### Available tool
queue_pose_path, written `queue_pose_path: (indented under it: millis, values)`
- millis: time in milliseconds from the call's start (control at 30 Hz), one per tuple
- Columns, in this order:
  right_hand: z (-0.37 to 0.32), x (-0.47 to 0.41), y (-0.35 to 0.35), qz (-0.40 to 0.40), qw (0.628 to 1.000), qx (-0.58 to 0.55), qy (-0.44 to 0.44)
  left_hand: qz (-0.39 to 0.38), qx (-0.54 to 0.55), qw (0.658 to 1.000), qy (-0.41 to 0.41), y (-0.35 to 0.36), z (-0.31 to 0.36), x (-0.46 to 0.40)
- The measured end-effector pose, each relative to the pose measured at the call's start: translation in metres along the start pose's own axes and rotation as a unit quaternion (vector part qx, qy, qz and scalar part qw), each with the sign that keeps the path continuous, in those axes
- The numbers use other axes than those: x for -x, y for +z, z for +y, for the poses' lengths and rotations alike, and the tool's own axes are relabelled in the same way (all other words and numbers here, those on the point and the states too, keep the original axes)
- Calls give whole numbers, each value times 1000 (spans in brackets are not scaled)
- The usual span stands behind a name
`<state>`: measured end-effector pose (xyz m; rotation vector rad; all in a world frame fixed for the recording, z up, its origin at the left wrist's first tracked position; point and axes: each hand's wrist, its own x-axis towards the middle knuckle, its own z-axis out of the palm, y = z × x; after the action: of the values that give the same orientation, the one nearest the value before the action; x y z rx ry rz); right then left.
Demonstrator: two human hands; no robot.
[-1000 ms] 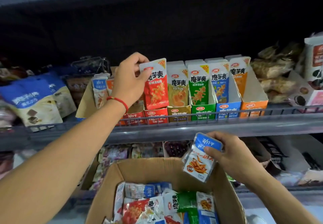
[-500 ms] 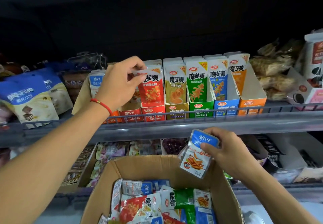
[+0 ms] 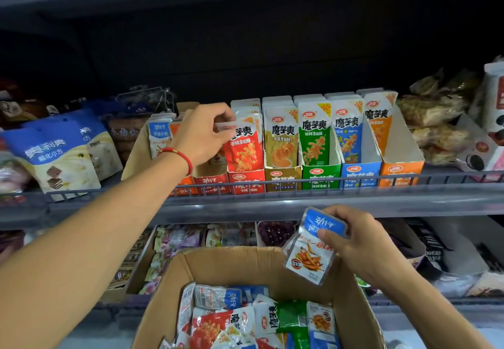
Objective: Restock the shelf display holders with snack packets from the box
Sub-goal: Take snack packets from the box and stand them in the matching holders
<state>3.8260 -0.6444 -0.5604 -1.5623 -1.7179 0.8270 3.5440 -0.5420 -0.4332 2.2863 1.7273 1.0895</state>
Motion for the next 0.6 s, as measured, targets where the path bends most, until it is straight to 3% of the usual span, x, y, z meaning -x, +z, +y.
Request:
queue_pose_path:
  millis: [200,433,500,567,600]
  values:
    - [0,-1,0,1,1000,5,6,-54,-8,998,5,3,-3,8]
    - [-6,1,3,-2,999,-37,6,17,-2,998,-52,10,-10,12]
    - [-10,3,2,-6,996,-85,0,89,7,994,-70,10,-11,28]
    - [-16,5,1,-23,991,-133,-1,160,38,986,-37,11,-6,61]
    - [-19,6,2,-34,987,-158,0,147,66,987,-22,15,-3,81]
